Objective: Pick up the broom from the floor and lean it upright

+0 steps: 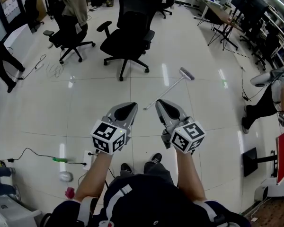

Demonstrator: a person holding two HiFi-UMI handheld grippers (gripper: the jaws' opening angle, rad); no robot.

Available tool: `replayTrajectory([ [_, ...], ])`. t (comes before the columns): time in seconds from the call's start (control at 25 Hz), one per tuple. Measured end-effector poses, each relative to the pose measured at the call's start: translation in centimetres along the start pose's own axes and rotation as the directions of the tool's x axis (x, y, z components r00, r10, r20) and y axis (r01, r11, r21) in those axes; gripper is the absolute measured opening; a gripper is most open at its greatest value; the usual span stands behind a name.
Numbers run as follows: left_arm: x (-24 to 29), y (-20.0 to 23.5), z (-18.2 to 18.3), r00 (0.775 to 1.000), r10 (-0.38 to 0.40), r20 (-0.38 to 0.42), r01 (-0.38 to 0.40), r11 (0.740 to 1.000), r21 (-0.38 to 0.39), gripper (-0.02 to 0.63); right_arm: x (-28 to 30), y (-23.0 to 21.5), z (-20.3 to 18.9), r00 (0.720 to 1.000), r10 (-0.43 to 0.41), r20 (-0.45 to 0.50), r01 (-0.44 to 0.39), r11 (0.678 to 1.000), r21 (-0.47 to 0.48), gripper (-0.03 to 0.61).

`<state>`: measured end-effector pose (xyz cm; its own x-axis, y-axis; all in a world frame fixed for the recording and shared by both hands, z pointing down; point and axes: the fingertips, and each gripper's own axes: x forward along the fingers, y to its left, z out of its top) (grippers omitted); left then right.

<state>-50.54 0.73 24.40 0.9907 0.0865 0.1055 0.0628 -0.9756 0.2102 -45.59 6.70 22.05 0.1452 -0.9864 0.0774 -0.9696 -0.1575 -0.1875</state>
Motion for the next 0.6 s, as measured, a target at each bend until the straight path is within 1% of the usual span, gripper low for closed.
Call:
replayTrajectory([
  [0.16,4.8,-3.3,-1.0,0.996,-0.084,-0.028,0.084,0.996,-0.002,0.000,-3.5,-4.8,0.0,0.996,-0.090,0.010,0.090,0.996,0.016,0.002],
  [0.32,10.0,-6.2,-1.7,0.987,-0.152,-0.054,0.152,0.988,0.001,0.000,-6.6,-10.2,0.2,0.986,-0.166,0.021,0.166,0.986,0.035,0.002],
  [0.44,13.9,-8.0,-2.2,0.980,-0.186,-0.071,0.187,0.982,0.000,0.000,-8.5,-14.3,0.3,0.978,-0.205,0.023,0.204,0.978,0.052,0.002],
  [0.6,19.4,-10.0,-2.1,0.973,-0.219,-0.074,0.220,0.975,0.005,0.000,-10.3,-19.7,1.1,0.970,-0.238,0.040,0.235,0.970,0.065,0.002],
])
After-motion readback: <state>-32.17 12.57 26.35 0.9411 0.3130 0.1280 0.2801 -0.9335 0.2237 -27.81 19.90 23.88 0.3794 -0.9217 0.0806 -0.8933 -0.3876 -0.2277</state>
